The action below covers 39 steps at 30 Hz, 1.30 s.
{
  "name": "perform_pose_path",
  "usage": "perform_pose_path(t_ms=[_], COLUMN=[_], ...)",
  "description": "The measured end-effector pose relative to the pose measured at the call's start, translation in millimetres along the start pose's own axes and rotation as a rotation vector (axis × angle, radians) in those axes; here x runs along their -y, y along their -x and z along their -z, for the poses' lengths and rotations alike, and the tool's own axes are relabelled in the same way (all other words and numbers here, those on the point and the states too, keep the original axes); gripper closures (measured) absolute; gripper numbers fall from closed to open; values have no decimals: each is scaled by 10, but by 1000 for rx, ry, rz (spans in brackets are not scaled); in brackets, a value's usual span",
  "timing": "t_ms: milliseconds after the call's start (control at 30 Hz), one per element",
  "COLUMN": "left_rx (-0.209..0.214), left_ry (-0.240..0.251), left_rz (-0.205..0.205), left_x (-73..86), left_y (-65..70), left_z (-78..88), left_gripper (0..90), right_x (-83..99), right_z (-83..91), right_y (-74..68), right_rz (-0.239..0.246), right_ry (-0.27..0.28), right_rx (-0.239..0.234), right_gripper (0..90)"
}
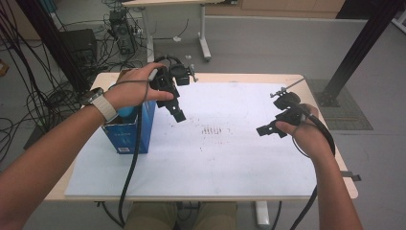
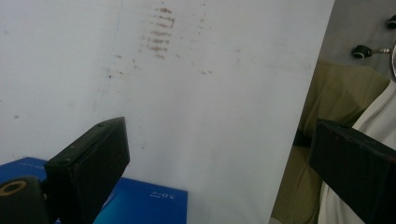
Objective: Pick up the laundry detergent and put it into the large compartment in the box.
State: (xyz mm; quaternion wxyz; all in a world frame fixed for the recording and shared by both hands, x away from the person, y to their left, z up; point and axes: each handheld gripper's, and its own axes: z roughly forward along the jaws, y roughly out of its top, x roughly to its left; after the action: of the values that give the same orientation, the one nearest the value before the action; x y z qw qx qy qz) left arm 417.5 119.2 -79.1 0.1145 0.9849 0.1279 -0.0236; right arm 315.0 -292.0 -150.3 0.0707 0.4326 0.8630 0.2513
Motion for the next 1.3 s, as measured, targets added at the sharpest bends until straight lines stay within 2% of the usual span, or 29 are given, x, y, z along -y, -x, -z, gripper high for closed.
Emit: perform_pose_path(t_ms=[233,1300], left_rx=[0,-7], left_ry=[-15,-15], left_rz=[-13,2], left_x=[24,-17], left_y=[12,15], left_z=[-111,-189], left_gripper=[57,59], right_x=[-17,52], right_z=[-45,-119], right_y=[0,51], right_rz=[-3,-9], right_ry=[-3,-3], right_rx=[-4,-11], right_gripper=[89,89])
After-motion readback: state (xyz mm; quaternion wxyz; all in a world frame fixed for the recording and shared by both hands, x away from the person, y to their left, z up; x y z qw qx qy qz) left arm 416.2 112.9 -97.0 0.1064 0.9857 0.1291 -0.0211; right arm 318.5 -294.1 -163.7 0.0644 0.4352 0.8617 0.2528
